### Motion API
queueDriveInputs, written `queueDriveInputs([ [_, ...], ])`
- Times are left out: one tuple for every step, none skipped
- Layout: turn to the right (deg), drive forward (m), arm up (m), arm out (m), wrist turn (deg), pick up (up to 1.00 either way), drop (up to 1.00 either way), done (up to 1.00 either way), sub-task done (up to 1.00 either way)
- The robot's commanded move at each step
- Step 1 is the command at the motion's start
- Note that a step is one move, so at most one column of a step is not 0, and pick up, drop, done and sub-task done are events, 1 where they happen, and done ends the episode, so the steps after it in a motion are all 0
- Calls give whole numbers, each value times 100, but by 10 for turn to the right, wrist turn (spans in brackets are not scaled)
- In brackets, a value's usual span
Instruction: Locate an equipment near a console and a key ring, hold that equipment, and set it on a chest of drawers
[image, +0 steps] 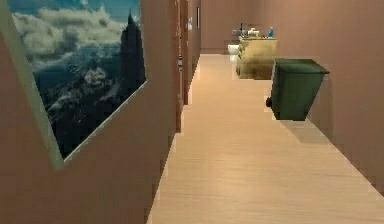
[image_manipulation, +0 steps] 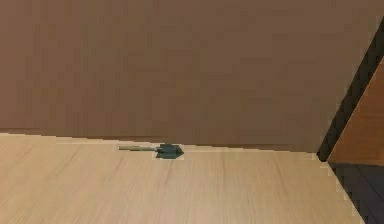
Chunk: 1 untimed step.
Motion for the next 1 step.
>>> queueDriveInputs([
  [450, 0, 0, 0, 0, 0, 0, 0, 0],
])
